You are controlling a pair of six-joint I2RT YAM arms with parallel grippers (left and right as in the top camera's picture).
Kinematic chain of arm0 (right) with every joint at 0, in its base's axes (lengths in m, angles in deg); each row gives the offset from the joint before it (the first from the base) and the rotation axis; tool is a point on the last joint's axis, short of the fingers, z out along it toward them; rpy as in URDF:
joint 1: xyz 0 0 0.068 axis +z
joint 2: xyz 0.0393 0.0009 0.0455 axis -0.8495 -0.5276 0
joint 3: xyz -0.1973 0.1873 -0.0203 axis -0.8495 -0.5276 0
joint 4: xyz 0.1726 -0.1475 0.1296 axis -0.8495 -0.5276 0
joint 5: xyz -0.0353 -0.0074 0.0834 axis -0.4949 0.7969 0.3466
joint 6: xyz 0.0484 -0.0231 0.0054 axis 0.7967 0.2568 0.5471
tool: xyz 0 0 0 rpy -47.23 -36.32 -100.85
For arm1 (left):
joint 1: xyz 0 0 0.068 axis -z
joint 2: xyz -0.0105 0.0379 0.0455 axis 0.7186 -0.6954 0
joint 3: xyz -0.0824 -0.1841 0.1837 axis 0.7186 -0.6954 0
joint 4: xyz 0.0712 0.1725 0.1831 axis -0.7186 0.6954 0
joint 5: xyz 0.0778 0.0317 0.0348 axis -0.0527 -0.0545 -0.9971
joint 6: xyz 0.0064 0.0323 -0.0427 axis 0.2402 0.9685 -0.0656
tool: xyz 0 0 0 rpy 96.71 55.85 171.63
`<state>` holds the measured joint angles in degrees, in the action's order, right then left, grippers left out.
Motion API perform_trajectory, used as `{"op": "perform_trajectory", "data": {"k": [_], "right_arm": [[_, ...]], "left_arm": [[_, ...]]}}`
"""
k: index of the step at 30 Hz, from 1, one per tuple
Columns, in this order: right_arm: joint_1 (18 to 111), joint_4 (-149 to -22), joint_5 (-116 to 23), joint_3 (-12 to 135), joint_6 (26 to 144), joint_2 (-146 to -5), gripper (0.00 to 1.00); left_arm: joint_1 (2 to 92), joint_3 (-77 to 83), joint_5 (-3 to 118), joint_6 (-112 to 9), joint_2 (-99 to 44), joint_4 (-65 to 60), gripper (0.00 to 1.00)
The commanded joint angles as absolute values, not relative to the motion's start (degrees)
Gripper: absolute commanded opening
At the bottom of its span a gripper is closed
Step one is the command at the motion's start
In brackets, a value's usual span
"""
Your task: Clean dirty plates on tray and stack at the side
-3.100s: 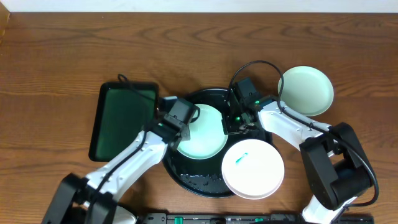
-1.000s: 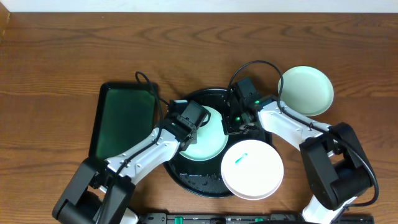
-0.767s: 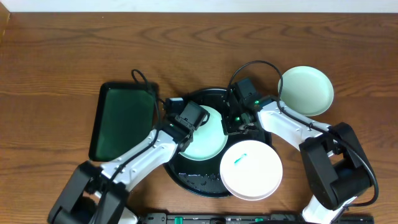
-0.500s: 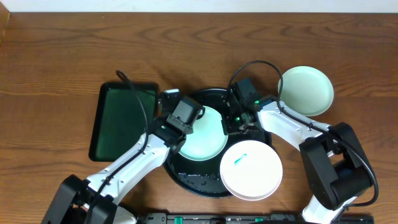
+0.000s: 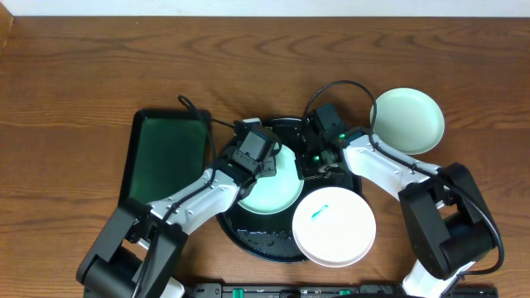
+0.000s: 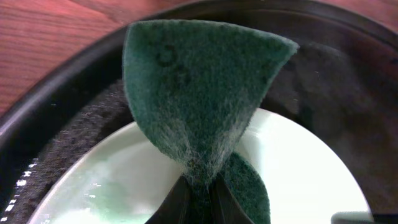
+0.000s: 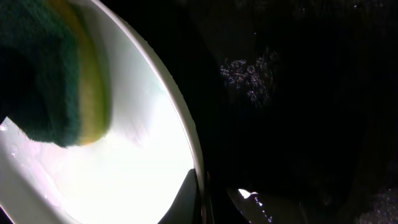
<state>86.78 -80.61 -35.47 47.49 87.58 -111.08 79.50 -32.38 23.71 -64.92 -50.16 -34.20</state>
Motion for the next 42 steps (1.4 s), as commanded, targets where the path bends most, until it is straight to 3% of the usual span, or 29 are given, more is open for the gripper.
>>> {"op": "perform_trajectory", "data": {"k": [1,9,15,18,24,26,34,42], "right_arm": [[86.7,-81.3,-38.4,46.9,85.0,-113.0,0.01],[86.7,-81.7,-38.4,46.9,84.0,-113.0,0.01],[86.7,-81.8,-39.1,46.9,84.0,-113.0,0.01],[86.7,-81.8,-39.1,46.9,84.0,-113.0,0.01],[86.7,-81.6,-39.1,46.9,84.0,-113.0,0.01],[86.7,-81.6,-39.1,46.9,84.0,-113.0,0.01],[86.7,-81.1,-39.1,46.9,84.0,-113.0,0.01],[86.7,-81.7,-39.1,46.9,84.0,-113.0,0.01]], "left_arm": [[79.1,-32.8,9.5,-64.4,-51.7,-33.0,0.07],[79.1,-32.8,-9.5,-64.6,-49.3,-32.8,0.07],[79.2,-32.8,-12.8,-65.3,-44.0,-29.5,0.07],[79.1,-32.8,-6.9,-65.3,-41.1,-28.7,0.07],[79.2,-33.0,25.5,-65.2,-39.0,-28.4,0.07],[79.6,-33.7,28.3,-65.3,-40.3,-28.7,0.07],[79.7,-35.1,20.6,-64.9,-51.1,-37.8,0.07],[79.7,-35.1,3.2,-64.9,-54.9,-41.9,0.07]]}}
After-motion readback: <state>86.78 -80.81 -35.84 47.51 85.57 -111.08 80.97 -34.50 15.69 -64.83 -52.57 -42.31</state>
